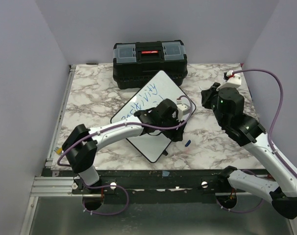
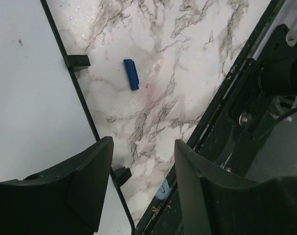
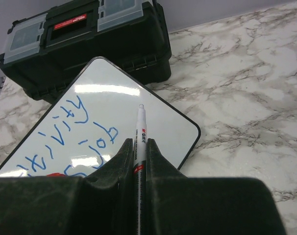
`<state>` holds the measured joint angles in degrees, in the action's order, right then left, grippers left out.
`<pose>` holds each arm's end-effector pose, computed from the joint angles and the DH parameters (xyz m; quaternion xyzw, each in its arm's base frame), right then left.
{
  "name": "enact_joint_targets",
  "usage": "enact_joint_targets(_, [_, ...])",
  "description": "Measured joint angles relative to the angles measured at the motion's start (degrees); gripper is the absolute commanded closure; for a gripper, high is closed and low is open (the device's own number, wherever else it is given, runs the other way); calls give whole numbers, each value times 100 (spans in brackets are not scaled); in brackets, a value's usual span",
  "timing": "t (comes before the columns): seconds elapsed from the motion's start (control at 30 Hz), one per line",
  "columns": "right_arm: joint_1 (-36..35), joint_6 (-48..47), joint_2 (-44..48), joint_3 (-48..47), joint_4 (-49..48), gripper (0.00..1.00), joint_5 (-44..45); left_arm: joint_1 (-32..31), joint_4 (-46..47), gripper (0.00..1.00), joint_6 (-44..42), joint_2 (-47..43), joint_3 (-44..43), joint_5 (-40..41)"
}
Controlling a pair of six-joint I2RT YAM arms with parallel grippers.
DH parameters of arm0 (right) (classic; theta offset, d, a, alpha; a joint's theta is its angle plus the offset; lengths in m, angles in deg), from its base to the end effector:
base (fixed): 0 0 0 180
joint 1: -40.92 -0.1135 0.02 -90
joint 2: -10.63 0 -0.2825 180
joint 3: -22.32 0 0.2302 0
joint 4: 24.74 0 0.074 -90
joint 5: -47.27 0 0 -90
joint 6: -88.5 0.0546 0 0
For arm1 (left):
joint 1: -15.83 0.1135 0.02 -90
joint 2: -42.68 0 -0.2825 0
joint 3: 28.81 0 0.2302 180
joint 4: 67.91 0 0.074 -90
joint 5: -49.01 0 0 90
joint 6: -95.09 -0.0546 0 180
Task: Write a sentence on the whiteboard
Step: Pick up the pen cap from the center of the board.
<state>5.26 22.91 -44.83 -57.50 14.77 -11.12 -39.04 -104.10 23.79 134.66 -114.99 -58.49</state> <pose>0.1677 0.0851 0.4097 0.0898 0.7767 0.1054 0.6145 0.1894 -0.2977 0.2882 0.3391 0.8391 -0.3521 0.2388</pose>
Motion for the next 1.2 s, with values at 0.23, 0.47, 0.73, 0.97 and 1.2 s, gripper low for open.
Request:
enact_joint_targets(0.23, [0,-2,197,-177,96,99,138,-417,-90,46,44,1023,-748,568])
enact_joint_targets(0.47, [0,-11,396,-387,-31,99,308,-678,-186,48,39,1681,-1342,979])
enact_joint_targets(0.73, [0,-98,422,-522,-212,99,389,-931,-380,51,-70,2457,-1952,1353])
enact_joint_targets(0.97, [0,-144,474,-531,-273,99,389,-1012,-605,54,-175,2990,-2330,1572])
enact_joint_targets(1.2, [0,-146,479,-531,-317,99,385,-1010,-787,55,-251,3357,-2643,1816])
